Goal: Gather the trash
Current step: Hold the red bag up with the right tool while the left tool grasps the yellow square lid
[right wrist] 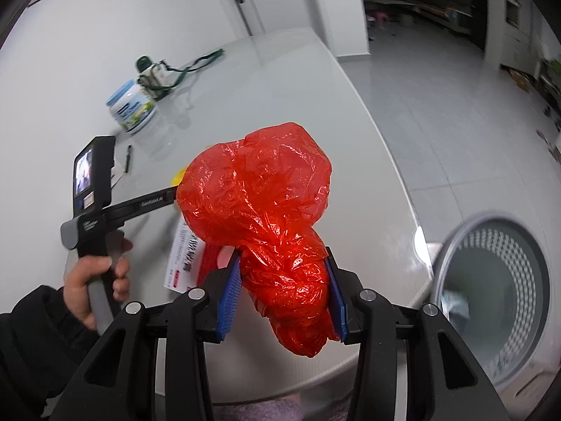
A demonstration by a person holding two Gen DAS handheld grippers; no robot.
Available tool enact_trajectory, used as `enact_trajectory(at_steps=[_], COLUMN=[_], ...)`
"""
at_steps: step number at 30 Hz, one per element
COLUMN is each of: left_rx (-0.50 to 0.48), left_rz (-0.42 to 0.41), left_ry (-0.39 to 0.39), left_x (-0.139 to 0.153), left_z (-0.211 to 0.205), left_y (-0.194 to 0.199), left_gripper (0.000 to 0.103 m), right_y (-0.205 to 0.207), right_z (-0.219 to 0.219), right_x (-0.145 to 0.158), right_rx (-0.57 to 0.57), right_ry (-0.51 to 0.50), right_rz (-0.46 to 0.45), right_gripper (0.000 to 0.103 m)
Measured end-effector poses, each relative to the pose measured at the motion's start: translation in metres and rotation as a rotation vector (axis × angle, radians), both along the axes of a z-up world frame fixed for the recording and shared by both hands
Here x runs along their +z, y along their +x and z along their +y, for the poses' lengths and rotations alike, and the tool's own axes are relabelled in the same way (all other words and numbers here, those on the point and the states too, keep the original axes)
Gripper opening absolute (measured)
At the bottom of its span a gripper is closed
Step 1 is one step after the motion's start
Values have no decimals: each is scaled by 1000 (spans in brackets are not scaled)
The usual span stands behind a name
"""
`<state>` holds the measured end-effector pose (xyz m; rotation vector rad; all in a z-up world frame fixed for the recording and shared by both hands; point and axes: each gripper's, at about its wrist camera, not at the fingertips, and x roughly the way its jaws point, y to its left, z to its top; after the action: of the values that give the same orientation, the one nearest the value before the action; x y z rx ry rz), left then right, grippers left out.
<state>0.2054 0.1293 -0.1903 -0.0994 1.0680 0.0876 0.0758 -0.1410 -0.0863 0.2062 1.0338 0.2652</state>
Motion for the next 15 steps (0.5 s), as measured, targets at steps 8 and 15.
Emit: enact_trajectory(at_steps=[8, 15], left_rx=[-21, 18], left_rz=[16, -6], left_ry=[68, 110], left_x=[-14, -4], left_z=[12, 53], left_y=[10, 15], left_gripper=[79, 79], right_y=[-9, -4], right_z=[5, 22], right_x=[-4, 0], right_rx=[-49, -26], right_ry=[1, 12], right_rz=[16, 6], right_gripper=[42, 42])
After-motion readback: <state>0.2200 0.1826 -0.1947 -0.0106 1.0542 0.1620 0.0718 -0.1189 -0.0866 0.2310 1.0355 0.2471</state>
